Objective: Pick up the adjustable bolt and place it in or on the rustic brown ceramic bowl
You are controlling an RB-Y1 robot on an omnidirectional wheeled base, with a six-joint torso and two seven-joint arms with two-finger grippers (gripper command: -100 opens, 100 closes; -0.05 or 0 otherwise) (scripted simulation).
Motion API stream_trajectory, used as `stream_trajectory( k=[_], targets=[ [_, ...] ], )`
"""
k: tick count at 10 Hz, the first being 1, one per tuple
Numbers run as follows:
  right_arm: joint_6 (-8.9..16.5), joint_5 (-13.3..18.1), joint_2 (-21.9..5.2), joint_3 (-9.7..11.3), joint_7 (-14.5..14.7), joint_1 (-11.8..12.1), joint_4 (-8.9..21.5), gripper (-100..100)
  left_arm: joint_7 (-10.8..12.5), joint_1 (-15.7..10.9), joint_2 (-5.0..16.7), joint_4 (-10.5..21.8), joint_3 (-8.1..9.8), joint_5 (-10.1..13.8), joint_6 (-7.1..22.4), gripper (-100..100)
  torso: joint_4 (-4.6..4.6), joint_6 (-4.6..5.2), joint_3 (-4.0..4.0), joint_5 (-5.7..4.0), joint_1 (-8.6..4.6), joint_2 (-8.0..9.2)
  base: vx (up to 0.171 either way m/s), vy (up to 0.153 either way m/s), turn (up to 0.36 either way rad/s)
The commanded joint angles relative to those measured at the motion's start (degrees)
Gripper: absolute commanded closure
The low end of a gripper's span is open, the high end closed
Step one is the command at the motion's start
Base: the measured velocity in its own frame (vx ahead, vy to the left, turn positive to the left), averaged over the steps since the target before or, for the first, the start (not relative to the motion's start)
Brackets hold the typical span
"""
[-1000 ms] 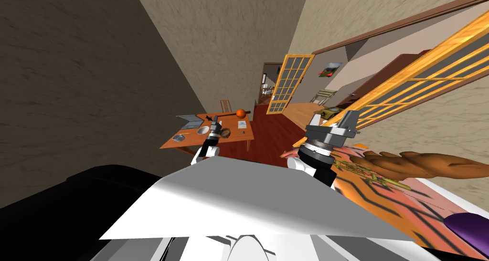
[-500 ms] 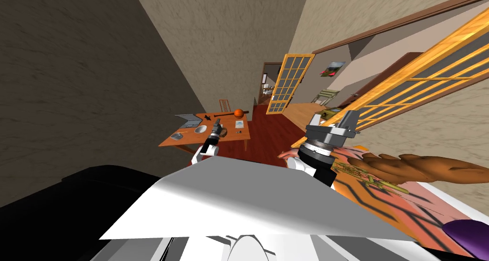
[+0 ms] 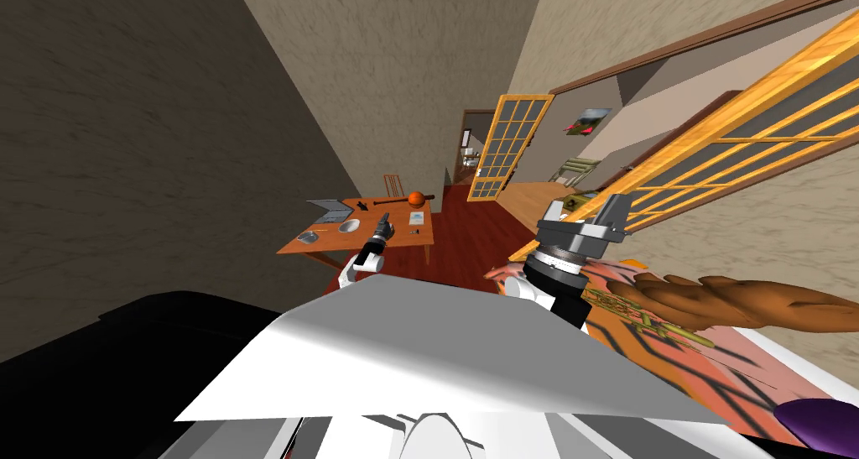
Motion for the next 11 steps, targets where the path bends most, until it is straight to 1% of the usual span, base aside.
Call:
stream_trajectory(
  k=[1,2,3,4,5,6,7,8,9,10,11],
  targets=[
    [0.0,0.0,0.0,0.0,0.0,0.0,0.0,0,0.6,-1.4,1.6,2.9,0.53,0.7,2.9,-100,0.0,0.0,0.0,0.0,0.0,0.0,0.011,-0.147,0.037],
    [0.0,0.0,0.0,0.0,0.0,0.0,0.0,0,0.6,-1.4,1.6,3.3,0.53,0.7,3.1,-100,0.0,0.0,-0.01,0.0,-0.05,-0.02,0.015,-0.135,0.035],
    [0.0,0.0,0.0,0.0,0.0,0.0,0.0,0,1.0,-2.5,2.7,5.1,0.86,1.3,5.8,-100,0.0,-0.01,-0.01,-0.01,0.01,-0.02,0.019,-0.147,0.05],
    [0.0,0.0,0.0,0.0,0.0,0.0,0.0,0,1.0,-2.5,2.7,5.9,0.86,1.3,5.8,-100,-0.01,0.0,-0.02,0.0,-0.05,-0.04,0.019,-0.122,0.031],
    [0.0,0.0,0.0,0.0,0.0,0.0,0.0,0,1.3,-3.6,3.7,7.4,1.2,1.8,8.2,-100,-0.01,0.0,-0.02,0.01,0.04,-0.04,0.034,-0.131,0.041],
    [0.0,0.0,0.0,0.0,0.0,0.0,0.0,0,1.3,-3.6,3.7,8.6,1.2,1.8,8.5,-100,-0.01,0.0,-0.05,0.01,0.02,-0.1,0.041,-0.116,0.032],
    [0.0,0.0,0.0,0.0,0.0,0.0,0.0,0,1.6,-4.7,4.8,11.1,1.54,2.4,10.6,-100,-0.03,0.01,-0.08,0.02,0.09,-0.14,0.037,-0.139,0.036],
    [0.0,0.0,0.0,0.0,0.0,0.0,0.0,0,1.6,-4.7,4.8,11.1,1.54,2.4,11.2,-100,-0.03,-0.01,-0.07,0.01,0.02,-0.13,0.023,-0.118,0.034],
    [0.0,0.0,0.0,0.0,0.0,0.0,0.0,0,1.8,-5.8,5.8,13.6,1.88,3.0,13.2,-100,-0.02,0.0,-0.05,0.01,0.07,-0.09,0.044,-0.125,0.037],
    [0.0,0.0,0.0,0.0,0.0,0.0,0.0,0,1.8,-5.8,5.8,13.6,1.88,3.0,13.9,-100,-0.02,0.0,-0.07,0.01,0.05,-0.14,0.04,-0.108,0.027],
    [0.0,0.0,0.0,0.0,0.0,0.0,0.0,0,2.0,-6.8,6.8,16.0,2.22,3.7,16.0,-100,-0.03,0.0,-0.07,0.02,0.12,-0.13,0.058,-0.121,0.035]
  ],
)
